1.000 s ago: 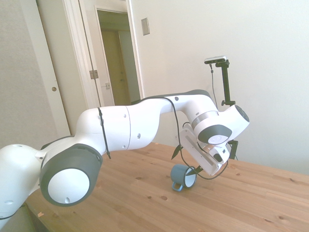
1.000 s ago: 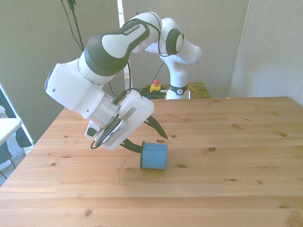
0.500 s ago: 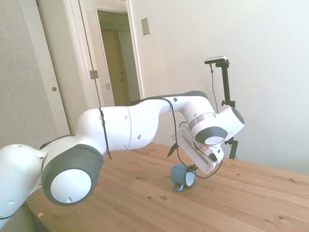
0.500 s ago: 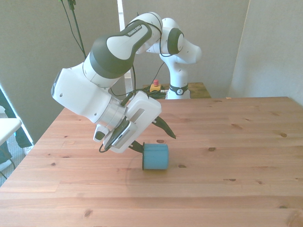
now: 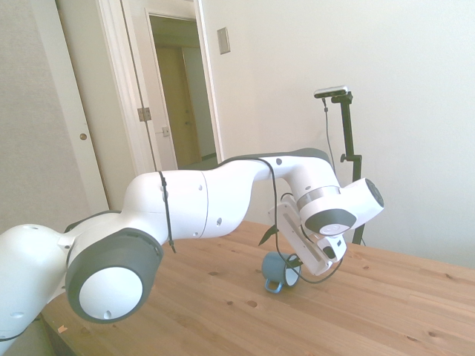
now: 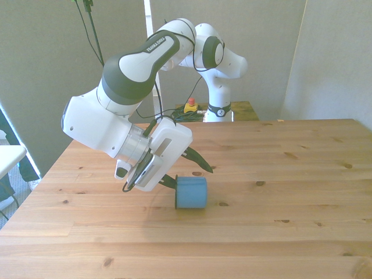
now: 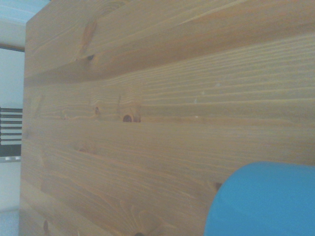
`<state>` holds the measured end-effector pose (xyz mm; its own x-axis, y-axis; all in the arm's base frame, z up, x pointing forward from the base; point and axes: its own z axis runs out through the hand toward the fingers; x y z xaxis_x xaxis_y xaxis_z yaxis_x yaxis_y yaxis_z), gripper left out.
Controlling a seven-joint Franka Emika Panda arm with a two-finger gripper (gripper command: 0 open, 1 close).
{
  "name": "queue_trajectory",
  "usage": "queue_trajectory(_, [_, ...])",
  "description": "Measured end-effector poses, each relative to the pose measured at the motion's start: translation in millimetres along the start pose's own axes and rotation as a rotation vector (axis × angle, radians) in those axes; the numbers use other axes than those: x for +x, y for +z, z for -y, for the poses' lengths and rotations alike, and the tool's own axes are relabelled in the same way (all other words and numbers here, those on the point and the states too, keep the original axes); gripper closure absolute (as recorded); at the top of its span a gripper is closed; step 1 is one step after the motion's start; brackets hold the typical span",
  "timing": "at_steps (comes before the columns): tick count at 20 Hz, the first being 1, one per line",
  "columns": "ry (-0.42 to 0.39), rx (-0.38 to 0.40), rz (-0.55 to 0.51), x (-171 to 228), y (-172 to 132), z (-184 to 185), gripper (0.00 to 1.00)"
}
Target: Flip the mug upright
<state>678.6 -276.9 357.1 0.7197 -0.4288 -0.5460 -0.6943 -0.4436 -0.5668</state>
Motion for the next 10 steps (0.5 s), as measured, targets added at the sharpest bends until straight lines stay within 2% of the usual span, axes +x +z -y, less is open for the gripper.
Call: queue_trajectory(10, [0.006,0.004,0.028,0.0,1.7,-5.5,1.0])
